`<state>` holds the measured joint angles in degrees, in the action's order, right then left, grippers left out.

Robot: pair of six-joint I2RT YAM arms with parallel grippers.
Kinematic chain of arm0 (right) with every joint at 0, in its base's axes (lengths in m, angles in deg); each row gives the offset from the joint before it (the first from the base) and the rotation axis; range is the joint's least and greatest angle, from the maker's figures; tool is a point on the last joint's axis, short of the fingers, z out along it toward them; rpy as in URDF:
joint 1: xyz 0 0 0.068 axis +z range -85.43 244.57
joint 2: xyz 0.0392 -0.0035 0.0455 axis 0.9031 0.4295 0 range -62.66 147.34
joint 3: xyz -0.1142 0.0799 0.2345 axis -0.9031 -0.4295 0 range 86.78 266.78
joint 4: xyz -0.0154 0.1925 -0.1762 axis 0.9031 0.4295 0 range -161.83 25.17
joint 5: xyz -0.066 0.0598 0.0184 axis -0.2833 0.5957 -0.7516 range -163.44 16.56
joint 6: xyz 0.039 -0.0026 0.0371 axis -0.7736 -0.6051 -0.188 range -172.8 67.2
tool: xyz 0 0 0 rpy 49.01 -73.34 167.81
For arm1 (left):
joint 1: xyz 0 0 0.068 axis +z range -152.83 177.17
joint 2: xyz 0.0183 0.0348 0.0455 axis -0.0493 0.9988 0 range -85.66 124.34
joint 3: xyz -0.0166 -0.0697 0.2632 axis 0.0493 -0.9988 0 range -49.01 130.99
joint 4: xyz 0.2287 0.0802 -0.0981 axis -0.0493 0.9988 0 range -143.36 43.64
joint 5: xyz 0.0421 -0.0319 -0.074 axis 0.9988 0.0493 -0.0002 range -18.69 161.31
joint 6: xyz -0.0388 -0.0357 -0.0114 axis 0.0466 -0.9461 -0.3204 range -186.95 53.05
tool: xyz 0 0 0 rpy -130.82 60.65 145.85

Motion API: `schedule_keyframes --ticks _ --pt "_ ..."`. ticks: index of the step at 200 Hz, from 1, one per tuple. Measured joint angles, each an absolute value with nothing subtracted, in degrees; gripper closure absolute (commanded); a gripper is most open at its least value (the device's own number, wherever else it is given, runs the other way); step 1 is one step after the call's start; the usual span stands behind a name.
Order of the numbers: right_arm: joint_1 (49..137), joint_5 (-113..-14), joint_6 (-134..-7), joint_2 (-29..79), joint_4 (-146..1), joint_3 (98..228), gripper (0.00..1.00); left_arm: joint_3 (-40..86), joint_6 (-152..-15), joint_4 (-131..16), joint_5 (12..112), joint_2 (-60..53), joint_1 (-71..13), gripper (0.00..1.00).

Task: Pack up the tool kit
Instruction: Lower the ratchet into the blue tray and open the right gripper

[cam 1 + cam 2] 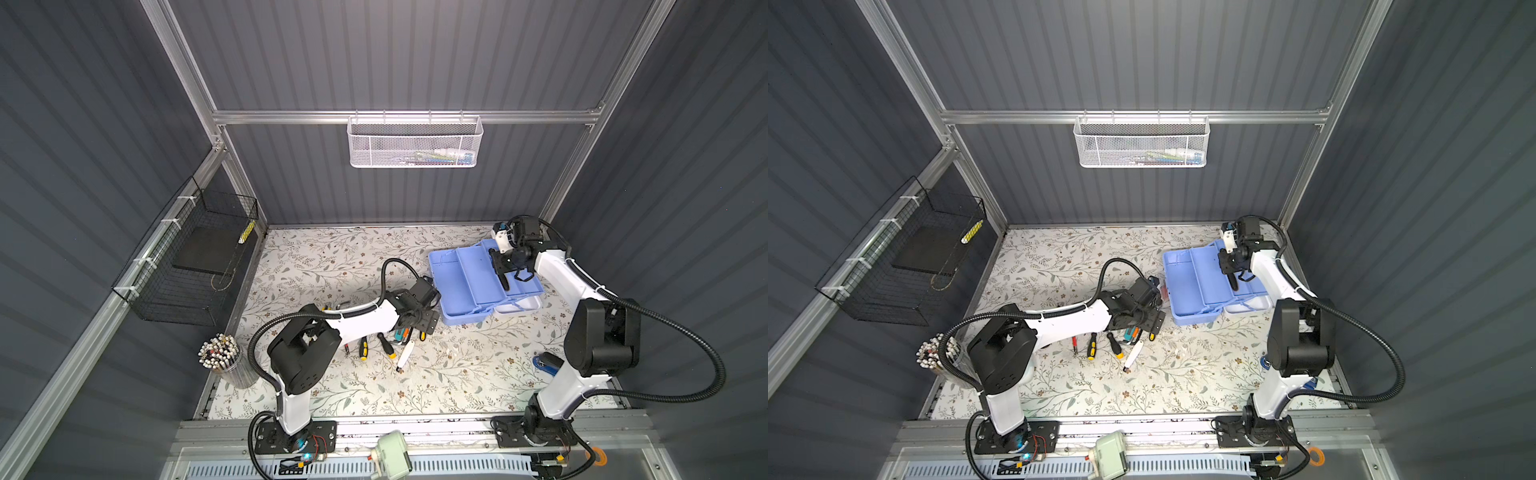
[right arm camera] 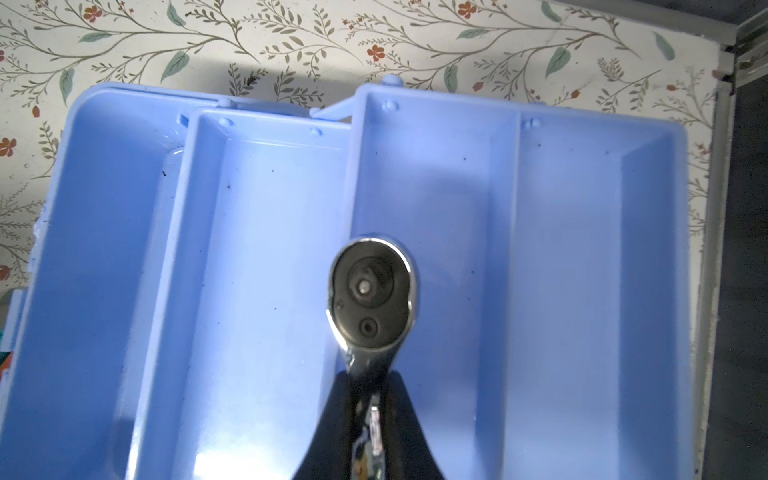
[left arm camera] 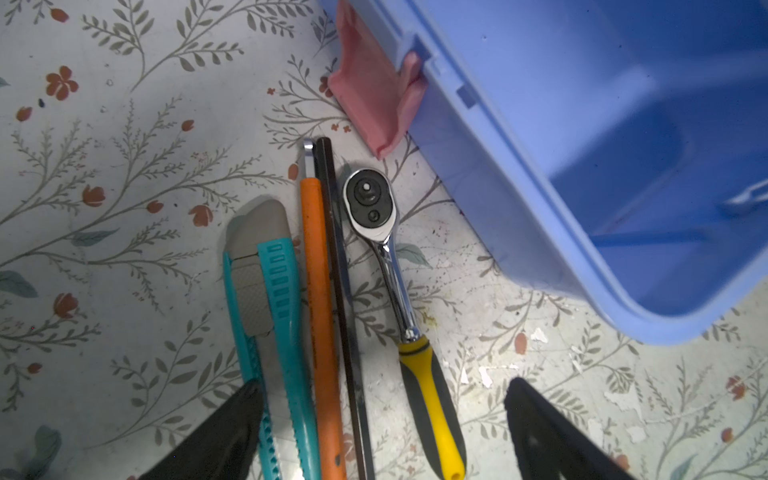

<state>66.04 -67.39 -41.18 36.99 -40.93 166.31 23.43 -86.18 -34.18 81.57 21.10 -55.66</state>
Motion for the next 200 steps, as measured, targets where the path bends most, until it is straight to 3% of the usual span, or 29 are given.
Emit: schedule_keyframes --ticks 139,200 --pt "65.8 -68.3 -45.9 34.1 -38.6 169.5 0.42 24.1 -86.2 -33.8 81.6 22.0 -55.7 0.06" --pt "71.2 -73.0 -54.7 23.0 -37.4 165.9 0.37 22.9 -87.3 -35.4 82.7 21.6 -55.7 0.00"
